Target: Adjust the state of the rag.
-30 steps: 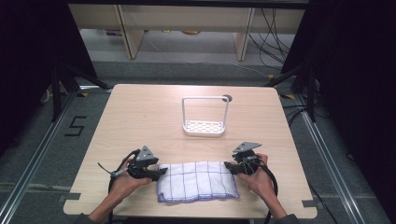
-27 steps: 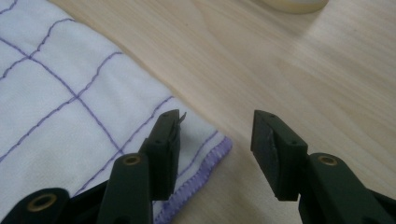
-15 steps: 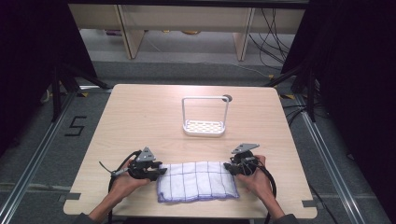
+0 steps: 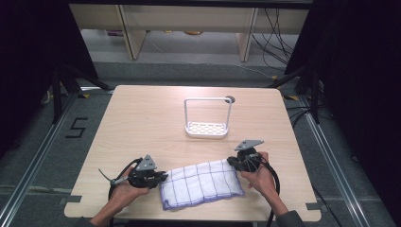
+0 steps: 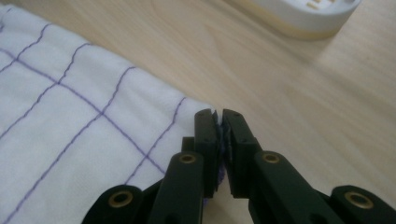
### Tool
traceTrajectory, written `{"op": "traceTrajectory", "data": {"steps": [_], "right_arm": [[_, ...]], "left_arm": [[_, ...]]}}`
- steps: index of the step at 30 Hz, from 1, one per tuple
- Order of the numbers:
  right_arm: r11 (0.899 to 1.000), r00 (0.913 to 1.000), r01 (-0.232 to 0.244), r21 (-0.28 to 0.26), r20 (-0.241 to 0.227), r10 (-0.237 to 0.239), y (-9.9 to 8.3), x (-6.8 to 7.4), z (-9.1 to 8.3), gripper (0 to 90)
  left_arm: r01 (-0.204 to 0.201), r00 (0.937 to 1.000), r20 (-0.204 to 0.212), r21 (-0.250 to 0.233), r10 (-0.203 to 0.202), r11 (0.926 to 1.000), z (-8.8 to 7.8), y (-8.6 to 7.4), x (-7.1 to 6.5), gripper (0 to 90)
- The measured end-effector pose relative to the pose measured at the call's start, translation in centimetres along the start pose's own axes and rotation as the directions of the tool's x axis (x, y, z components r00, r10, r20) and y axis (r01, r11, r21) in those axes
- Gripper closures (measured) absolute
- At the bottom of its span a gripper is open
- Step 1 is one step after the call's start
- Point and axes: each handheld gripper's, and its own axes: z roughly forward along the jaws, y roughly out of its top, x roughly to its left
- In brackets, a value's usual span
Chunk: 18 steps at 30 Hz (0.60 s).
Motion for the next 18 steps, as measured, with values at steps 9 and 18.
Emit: {"op": "traceTrajectory", "data": {"steps": [9, 18], "right_arm": [[0.990, 0.9924, 0.122, 0.069, 0.002, -0.123, 5.1, 0.1, 3.5, 85.5], [0.961, 0.9640, 0.266, 0.073, -0.023, -0.265, 10.5, 2.0, 7.2, 85.6]], "left_arm": [[0.019, 0.9927, 0.120, -0.032, -0.015, 0.9993, -1.2, -1.8, -4.1, 81.5], [-0.031, 0.9847, 0.170, -0.045, 0.038, 0.9985, -0.2, -1.3, -6.9, 81.5]]}}
